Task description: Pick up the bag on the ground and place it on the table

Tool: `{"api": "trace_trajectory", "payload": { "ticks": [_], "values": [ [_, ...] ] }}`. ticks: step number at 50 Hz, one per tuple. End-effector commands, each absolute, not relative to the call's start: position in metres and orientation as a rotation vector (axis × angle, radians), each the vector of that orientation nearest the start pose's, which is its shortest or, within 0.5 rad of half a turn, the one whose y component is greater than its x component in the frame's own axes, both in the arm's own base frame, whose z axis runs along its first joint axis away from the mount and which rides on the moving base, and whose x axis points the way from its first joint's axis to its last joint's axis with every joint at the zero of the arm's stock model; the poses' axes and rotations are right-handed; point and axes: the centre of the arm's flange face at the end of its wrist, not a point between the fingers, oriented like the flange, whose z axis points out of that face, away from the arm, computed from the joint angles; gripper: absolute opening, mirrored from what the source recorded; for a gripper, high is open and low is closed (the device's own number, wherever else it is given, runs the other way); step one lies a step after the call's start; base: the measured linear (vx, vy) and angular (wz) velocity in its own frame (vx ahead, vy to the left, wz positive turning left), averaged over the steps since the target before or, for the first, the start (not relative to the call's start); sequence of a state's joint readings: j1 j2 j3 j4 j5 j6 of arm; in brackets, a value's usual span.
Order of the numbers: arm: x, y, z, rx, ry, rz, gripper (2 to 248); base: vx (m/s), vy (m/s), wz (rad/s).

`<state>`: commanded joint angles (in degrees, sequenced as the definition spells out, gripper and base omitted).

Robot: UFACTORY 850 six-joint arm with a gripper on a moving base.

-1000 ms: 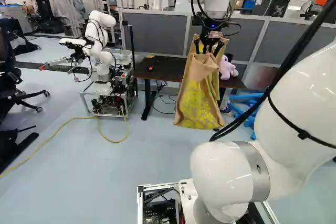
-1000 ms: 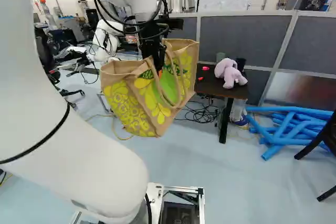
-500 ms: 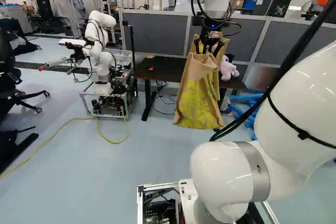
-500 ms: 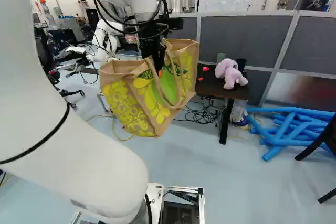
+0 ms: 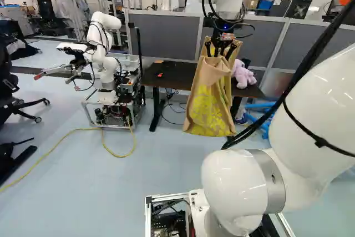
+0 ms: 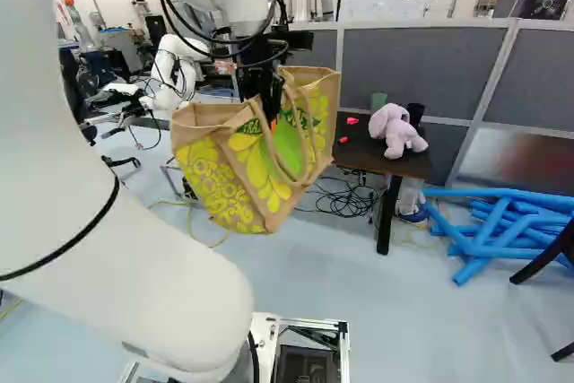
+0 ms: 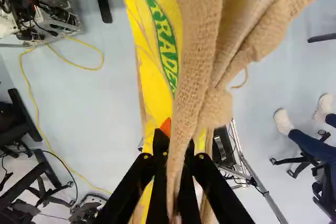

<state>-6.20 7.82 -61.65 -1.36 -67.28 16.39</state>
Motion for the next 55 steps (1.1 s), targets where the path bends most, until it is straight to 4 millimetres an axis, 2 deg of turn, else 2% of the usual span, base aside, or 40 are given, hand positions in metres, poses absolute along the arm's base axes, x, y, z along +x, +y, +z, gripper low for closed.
{"api": "trace_trajectory", "payload": {
  "ticks": [55],
  "values": [
    [0.3994,-0.0454,0.6515,-3.101,0.605,-0.063,21,0.135,0.002,-0.011]
  ]
}}
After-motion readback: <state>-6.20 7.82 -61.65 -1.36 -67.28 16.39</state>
